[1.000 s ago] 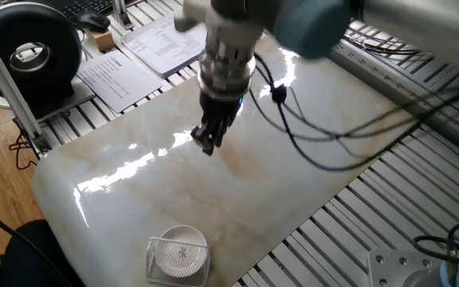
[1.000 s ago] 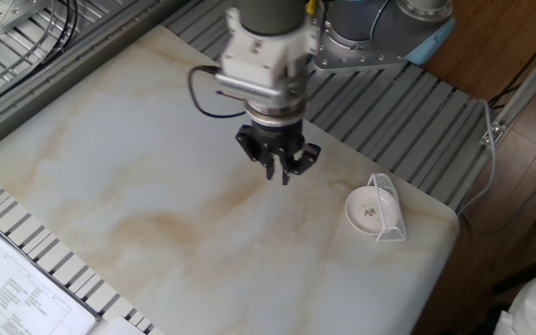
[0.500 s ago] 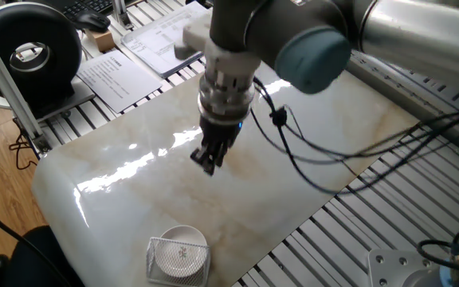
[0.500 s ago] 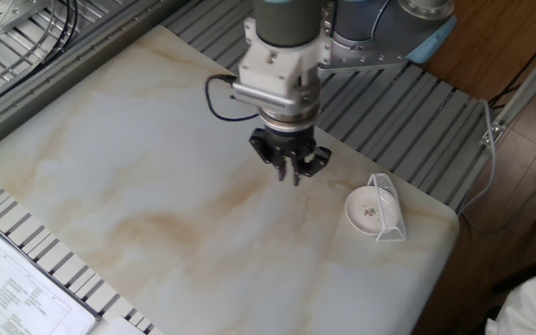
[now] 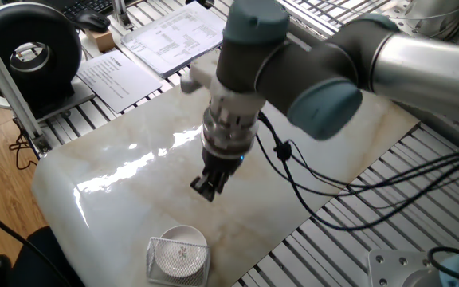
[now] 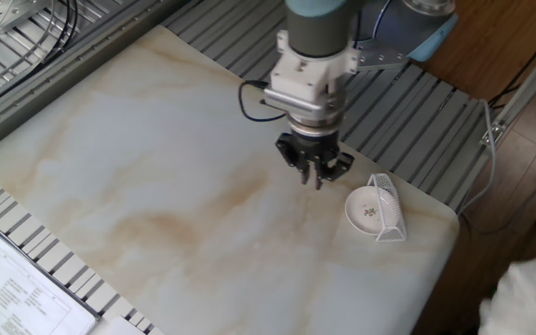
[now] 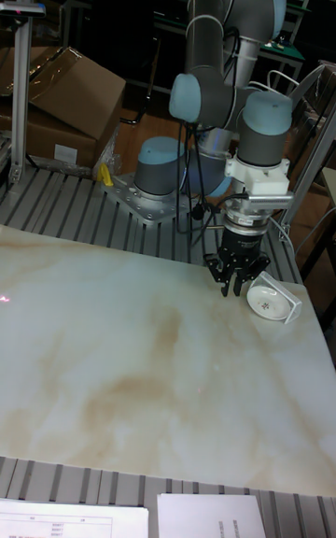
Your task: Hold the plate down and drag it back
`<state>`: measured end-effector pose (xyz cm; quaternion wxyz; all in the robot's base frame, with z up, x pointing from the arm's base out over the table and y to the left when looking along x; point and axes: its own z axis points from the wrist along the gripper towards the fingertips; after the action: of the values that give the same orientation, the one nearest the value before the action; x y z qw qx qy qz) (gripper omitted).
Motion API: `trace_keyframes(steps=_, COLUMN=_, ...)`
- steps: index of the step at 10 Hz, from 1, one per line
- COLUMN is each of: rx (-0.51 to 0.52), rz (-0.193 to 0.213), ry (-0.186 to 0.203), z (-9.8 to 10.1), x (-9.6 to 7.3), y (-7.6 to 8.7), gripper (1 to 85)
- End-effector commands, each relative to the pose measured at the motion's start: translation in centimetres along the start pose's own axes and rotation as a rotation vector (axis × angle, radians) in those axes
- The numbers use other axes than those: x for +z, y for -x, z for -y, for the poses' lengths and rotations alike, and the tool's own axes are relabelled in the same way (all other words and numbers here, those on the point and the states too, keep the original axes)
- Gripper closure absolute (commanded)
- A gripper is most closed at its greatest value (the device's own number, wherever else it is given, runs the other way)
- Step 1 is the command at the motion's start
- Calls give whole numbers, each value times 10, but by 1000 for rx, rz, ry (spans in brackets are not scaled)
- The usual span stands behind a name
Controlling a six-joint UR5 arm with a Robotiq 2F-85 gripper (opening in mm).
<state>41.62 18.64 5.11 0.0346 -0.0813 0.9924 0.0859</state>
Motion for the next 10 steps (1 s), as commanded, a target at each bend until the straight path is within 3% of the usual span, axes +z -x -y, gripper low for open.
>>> trace_keyframes(steps=1, rx=54, rz=7, ry=36, z=-33, x=14, y=-14, gripper=583)
trace_keyframes(steps=2, rx=73, rz=22, ry=31, z=-47, x=19, y=-16, gripper=590)
trace_keyframes(steps=3, rx=77, rz=31, ry=27, z=-49, x=19, y=-14, gripper=590)
trace_keyframes(steps=5, rx=41, rz=24, ry=61, z=-59, x=18, y=-16, gripper=590)
trace_keyframes(steps=6, rx=39, rz=29, ry=54, z=-58, x=20, y=-15, gripper=587)
trace_keyframes(steps=7, rx=43, rz=32, ry=22, z=-57, x=33, y=-13, gripper=573)
trace_keyframes(steps=8, rx=37, rz=32, ry=23, z=-57, x=40, y=-13, gripper=513)
trace_keyframes(steps=10, rx=42, rz=37, ry=35, z=-59, x=44, y=-11, gripper=480)
